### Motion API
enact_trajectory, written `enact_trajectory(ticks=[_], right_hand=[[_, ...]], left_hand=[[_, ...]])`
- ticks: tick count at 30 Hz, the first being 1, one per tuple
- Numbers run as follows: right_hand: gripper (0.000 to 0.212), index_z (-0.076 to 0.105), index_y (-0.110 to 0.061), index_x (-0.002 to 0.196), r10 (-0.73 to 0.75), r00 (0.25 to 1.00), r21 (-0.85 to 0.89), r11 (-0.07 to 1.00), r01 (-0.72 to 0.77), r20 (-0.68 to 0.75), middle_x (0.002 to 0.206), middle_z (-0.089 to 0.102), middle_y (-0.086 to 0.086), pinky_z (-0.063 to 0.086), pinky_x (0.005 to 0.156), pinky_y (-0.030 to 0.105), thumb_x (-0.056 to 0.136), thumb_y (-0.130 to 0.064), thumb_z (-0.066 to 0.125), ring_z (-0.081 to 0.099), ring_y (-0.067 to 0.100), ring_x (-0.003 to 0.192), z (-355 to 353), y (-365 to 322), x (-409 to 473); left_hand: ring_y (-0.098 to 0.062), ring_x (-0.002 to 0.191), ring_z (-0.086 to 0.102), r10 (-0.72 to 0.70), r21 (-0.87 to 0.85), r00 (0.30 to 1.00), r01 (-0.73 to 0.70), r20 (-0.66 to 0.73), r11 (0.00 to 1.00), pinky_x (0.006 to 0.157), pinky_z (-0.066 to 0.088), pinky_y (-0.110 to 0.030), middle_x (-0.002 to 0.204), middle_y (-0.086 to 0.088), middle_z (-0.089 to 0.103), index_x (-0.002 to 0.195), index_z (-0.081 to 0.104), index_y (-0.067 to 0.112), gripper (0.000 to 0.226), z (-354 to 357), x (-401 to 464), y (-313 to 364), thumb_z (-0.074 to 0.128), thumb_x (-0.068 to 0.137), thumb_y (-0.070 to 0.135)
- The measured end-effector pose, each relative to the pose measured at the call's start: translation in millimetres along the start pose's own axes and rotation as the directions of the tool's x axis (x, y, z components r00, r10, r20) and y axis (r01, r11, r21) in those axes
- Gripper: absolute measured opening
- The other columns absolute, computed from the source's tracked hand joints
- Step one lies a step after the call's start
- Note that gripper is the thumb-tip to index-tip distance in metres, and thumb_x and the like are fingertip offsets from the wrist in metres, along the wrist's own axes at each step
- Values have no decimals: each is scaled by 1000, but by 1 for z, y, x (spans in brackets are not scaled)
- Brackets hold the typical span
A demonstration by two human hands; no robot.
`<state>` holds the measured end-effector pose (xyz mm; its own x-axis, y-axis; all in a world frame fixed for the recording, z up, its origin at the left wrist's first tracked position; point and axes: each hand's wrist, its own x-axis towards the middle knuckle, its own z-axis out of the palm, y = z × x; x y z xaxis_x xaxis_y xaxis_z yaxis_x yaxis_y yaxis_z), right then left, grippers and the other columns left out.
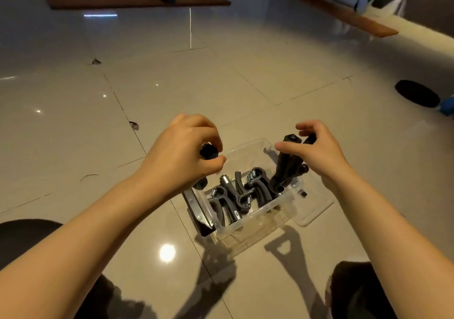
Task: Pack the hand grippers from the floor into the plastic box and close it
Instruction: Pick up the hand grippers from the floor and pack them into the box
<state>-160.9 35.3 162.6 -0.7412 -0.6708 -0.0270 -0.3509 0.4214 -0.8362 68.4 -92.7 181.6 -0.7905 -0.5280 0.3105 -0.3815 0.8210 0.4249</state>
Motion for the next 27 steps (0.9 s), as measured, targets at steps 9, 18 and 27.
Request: enact_trajectory(ticks=[9,18,27], right_hand=[[53,58,-27,103,-90,954,96,993,64,288,108,57,-4,54,84,38,60,-44,82,59,17,99,8,0,32],[56,58,-27,101,-284,849,-150,911,384,445,112,55,-4,50,84,38,59,-58,77,53,16,100,-47,26,65],[52,56,-21,108,-587,608,-60,692,720,534,114,42,-6,33,65,14,69,-51,74,40,11,97,-114,9,88]], left_hand=[[-8,102,44,-133,16,988,135,-72,991,81,32,-22,101,15,51,88,64,28,30,32,-5,43,55,71,52],[-10,96,53,-424,-14,899,425,-106,905,84,45,-29,102,10,61,104,64,25,36,104,-15,95,68,73,42],[0,87,49,-548,36,823,558,-149,829,77,42,-22,92,20,56,95,66,28,25,149,-20,186,72,73,40]])
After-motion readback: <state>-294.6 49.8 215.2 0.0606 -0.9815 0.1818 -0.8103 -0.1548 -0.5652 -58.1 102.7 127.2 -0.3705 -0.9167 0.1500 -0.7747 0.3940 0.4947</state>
